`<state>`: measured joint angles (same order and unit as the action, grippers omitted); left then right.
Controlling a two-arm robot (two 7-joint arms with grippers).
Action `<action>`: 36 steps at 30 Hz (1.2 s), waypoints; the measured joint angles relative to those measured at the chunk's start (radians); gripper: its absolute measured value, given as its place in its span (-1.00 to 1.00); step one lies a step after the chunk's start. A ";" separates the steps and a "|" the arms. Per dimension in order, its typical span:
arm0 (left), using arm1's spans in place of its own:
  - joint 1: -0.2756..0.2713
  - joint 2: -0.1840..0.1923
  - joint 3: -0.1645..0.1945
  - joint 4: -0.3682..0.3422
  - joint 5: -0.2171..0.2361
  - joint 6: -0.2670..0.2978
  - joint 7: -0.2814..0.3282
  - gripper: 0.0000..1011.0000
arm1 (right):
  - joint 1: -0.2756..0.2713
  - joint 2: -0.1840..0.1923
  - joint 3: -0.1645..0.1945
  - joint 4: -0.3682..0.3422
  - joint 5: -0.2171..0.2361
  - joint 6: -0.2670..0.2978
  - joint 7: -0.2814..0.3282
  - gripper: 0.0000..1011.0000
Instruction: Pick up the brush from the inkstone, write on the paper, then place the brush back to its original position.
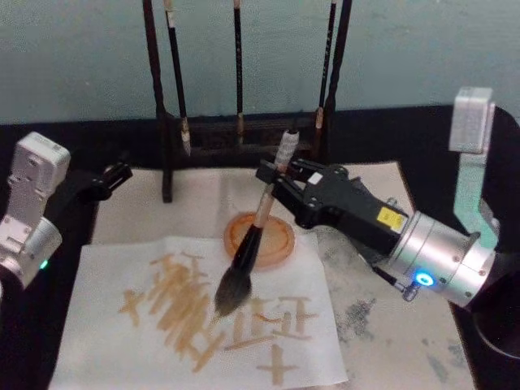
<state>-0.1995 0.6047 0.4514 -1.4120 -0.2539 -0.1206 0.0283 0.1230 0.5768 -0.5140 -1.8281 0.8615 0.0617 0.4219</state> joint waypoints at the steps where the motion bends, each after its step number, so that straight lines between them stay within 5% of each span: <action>1: 0.000 0.000 0.000 0.000 0.000 0.000 0.000 0.98 | 0.000 0.000 0.000 0.000 0.000 0.000 0.000 -0.65; 22: 0.000 0.000 0.000 0.000 0.000 0.000 0.000 0.98 | 0.034 -0.078 -0.040 0.116 -0.055 0.025 0.022 -0.66; 36: 0.000 0.000 0.000 0.000 0.000 0.000 0.000 0.98 | 0.003 -0.048 -0.005 0.124 -0.062 0.025 0.024 -0.66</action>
<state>-0.1996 0.6047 0.4514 -1.4120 -0.2540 -0.1205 0.0283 0.1263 0.5289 -0.5193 -1.7046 0.7992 0.0869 0.4462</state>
